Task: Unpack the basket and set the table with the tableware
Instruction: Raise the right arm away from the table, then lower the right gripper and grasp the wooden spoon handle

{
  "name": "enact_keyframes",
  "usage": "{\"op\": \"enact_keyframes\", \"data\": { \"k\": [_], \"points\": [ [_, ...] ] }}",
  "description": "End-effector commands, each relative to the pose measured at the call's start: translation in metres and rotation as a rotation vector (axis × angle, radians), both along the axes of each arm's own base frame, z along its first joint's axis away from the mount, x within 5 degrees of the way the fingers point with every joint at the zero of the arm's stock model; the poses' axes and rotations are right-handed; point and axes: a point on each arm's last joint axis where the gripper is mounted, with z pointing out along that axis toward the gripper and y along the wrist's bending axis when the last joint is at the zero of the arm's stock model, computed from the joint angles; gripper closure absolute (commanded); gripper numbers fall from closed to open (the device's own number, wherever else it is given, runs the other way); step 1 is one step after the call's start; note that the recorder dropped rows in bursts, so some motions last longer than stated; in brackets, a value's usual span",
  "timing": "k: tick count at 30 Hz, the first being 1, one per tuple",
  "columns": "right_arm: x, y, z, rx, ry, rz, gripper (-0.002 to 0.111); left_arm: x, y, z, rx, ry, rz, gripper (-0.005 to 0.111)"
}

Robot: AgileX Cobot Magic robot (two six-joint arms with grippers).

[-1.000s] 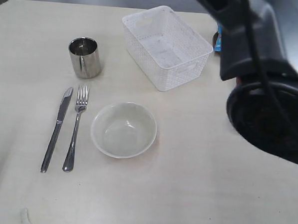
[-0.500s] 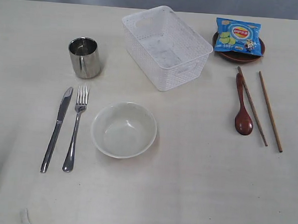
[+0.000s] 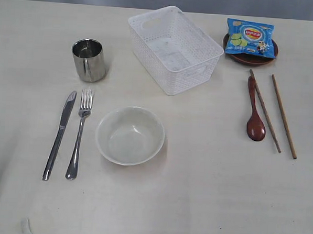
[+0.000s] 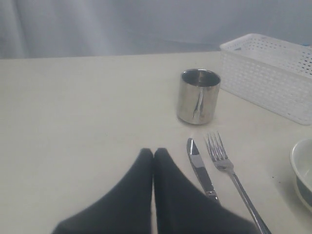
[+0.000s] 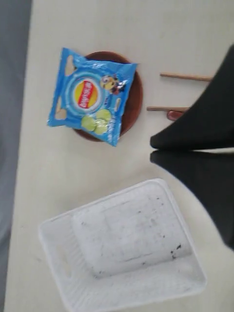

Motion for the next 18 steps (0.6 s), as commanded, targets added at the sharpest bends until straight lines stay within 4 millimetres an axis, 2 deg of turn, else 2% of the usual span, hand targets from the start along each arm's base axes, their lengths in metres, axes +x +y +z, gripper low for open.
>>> {"op": "enact_keyframes", "data": {
  "k": [1,4,6,8,11,18],
  "points": [
    [0.022,-0.007,-0.046,0.029,0.151,-0.049,0.108,0.000,0.000,0.000,0.003,-0.011,-0.004,0.107],
    [0.033,-0.006,-0.076,0.015,0.253,-0.051,0.102,0.000,0.000,0.000,0.003,-0.011,-0.004,0.107],
    [0.042,-0.004,-0.102,0.000,0.329,-0.053,0.091,0.000,0.000,0.000,0.003,-0.011,-0.004,0.107],
    [0.048,-0.004,-0.120,-0.027,0.367,-0.037,0.081,0.000,0.000,0.000,0.003,-0.011,-0.004,0.107],
    [0.050,-0.009,-0.129,-0.042,0.396,-0.045,0.076,0.000,0.000,0.000,0.003,-0.011,-0.004,0.107],
    [0.051,-0.009,-0.134,-0.046,0.411,-0.046,0.077,0.000,0.000,0.000,0.003,-0.011,-0.004,0.107]
  ]
}}
